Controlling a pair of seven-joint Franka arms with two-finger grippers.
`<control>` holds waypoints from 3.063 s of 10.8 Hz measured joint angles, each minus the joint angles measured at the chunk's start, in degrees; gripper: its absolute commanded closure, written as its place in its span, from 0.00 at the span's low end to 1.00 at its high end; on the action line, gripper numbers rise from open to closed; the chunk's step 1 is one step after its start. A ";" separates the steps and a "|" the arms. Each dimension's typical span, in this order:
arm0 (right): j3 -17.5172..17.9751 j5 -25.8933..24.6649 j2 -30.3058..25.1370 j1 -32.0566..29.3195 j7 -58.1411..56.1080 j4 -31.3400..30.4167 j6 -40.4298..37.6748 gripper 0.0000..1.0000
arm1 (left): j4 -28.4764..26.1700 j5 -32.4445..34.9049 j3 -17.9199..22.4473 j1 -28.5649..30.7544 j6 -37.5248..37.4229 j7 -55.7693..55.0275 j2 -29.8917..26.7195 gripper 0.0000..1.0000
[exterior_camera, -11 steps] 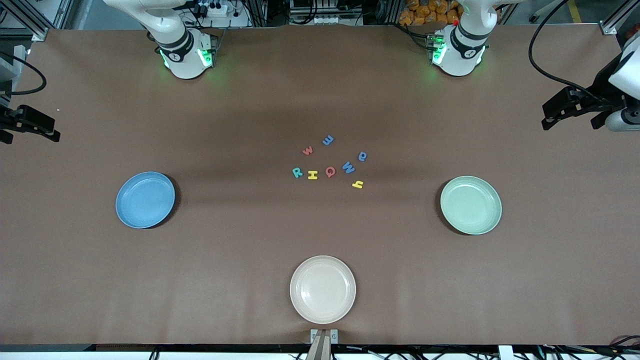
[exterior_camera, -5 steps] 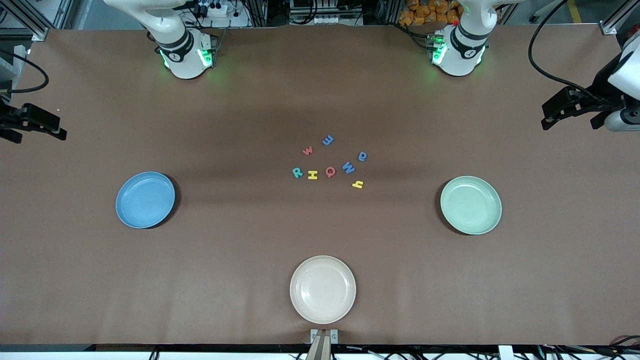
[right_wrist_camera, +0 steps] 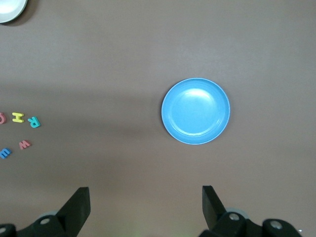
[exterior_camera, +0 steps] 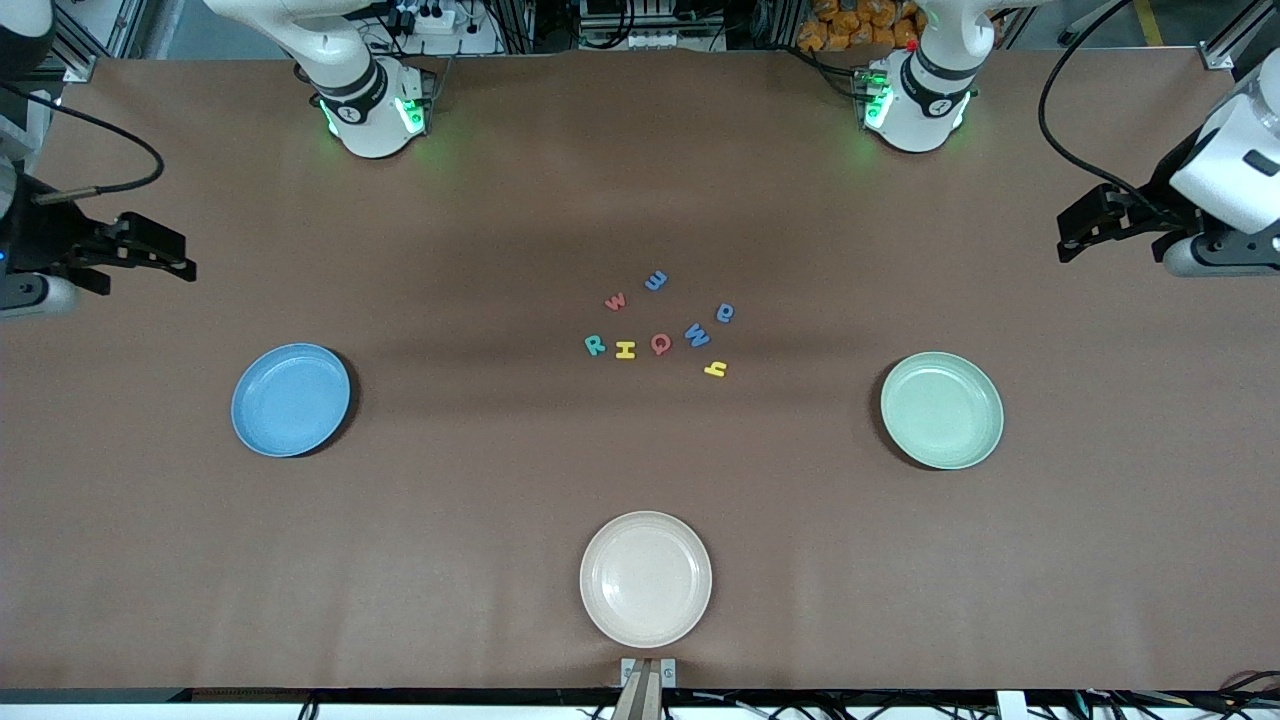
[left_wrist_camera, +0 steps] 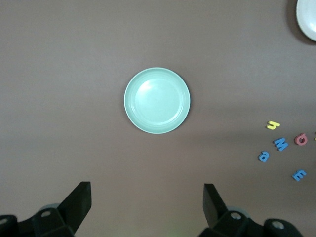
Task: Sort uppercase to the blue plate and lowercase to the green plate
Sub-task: 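Move the right gripper and the left gripper toward the foam letters, then lower the right gripper to the teal R while the left gripper nears the blue a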
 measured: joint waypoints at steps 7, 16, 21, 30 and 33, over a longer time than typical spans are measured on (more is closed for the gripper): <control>0.22 0.01 3.65 12.22 13.40 -0.23 0.17 0.00 | -15.67 0.00 -4.08 -0.16 15.72 0.00 -2.55 0.00; 0.28 0.00 9.78 24.54 25.50 -13.74 24.29 0.00 | -34.51 -5.18 -15.15 -0.39 31.77 0.00 -4.86 0.00; 1.87 0.37 15.41 27.21 26.08 -19.80 39.75 0.00 | -35.40 -5.18 -20.28 -0.47 39.56 0.00 1.52 0.00; 4.69 3.39 27.53 32.54 26.20 -20.26 53.50 0.00 | -35.43 -1.27 -20.94 -5.64 46.47 -8.00 10.74 0.12; 5.04 3.39 27.97 32.77 24.63 -21.79 56.66 0.00 | -35.38 -0.09 -20.93 -7.22 47.94 -15.18 13.01 0.16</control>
